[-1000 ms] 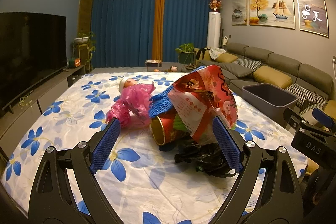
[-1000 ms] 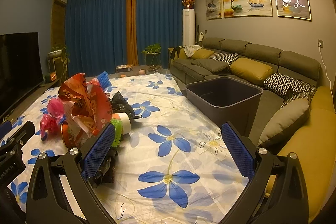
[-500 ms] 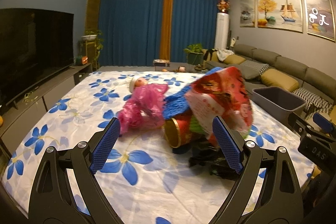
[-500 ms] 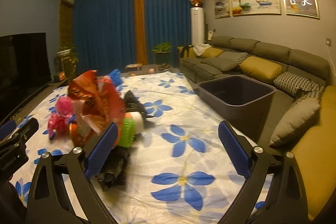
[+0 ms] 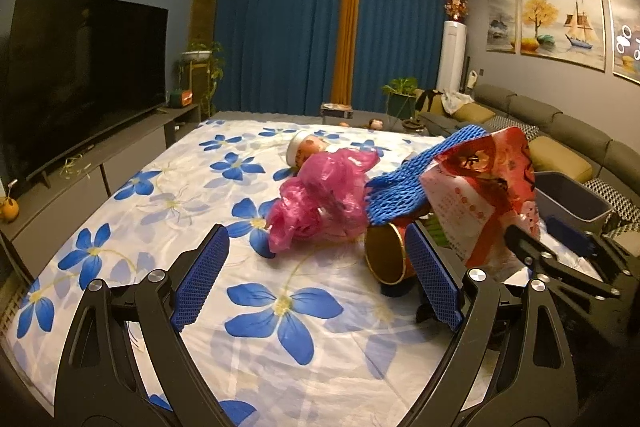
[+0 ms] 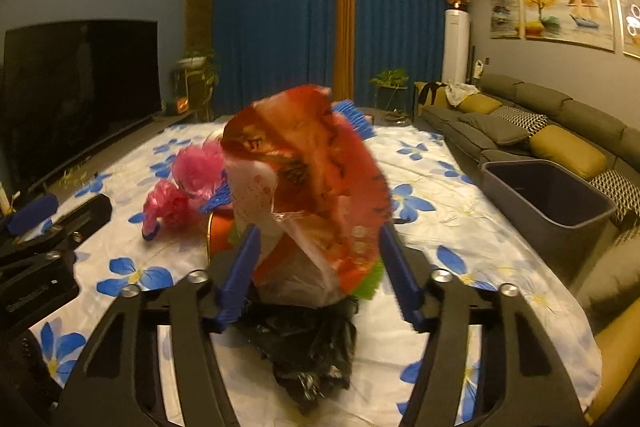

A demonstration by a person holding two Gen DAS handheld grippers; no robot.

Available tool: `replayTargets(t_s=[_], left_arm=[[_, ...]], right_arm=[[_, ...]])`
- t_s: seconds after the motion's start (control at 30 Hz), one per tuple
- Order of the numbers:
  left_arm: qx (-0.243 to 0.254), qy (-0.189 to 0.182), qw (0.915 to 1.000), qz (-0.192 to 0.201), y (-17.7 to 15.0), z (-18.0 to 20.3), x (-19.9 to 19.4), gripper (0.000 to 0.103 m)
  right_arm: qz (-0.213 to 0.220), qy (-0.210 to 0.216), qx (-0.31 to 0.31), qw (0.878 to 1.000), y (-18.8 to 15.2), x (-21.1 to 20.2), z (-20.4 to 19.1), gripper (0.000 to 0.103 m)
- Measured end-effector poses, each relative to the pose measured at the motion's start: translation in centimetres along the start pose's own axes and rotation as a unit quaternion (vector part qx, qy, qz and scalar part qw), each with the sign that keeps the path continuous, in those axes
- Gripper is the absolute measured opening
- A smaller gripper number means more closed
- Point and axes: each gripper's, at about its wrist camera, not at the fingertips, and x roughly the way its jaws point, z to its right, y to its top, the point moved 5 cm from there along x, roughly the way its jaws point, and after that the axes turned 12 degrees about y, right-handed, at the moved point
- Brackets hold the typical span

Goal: Collect trash
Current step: 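Grasp the red-white snack bag with the right gripper and lift it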

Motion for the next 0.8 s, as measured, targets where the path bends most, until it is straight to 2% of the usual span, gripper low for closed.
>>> replayTargets(t_s=[0.03,0.17,0.23,0.33,0.6,0.8], left_arm=[[0.0,0.0,1.0,-0.001,0.0,0.1,0.1,0.088],[0.003,-0.003,1.0,-0.005,-0.2,0.4,0.5,0.088],[0.005,-0.007,0.9999,-0.007,-0.3,0.6,0.4,0.088],[0.007,-0.022,0.9997,-0.006,-0.4,1.2,0.5,0.088],[0.027,-0.076,0.9968,0.002,-0.9,4.1,-0.4,0.088],[0.041,-0.123,0.9915,-0.01,-1.9,6.9,-0.9,0.088]], right_arm=[[-0.005,0.0,0.0,1.0,0.0,0.4,0.0,0.04],[-0.021,-0.001,0.0,1.0,-0.2,1.8,0.4,0.023],[-0.02,0.002,-0.005,1.0,-0.2,1.7,0.5,0.009],[-0.004,0.0,-0.011,1.0,0.0,0.9,0.6,0.005],[0.046,-0.019,0.001,0.999,1.0,-3.0,2.5,0.005],[0.074,-0.052,0.007,0.996,1.0,-5.6,4.2,0.005]])
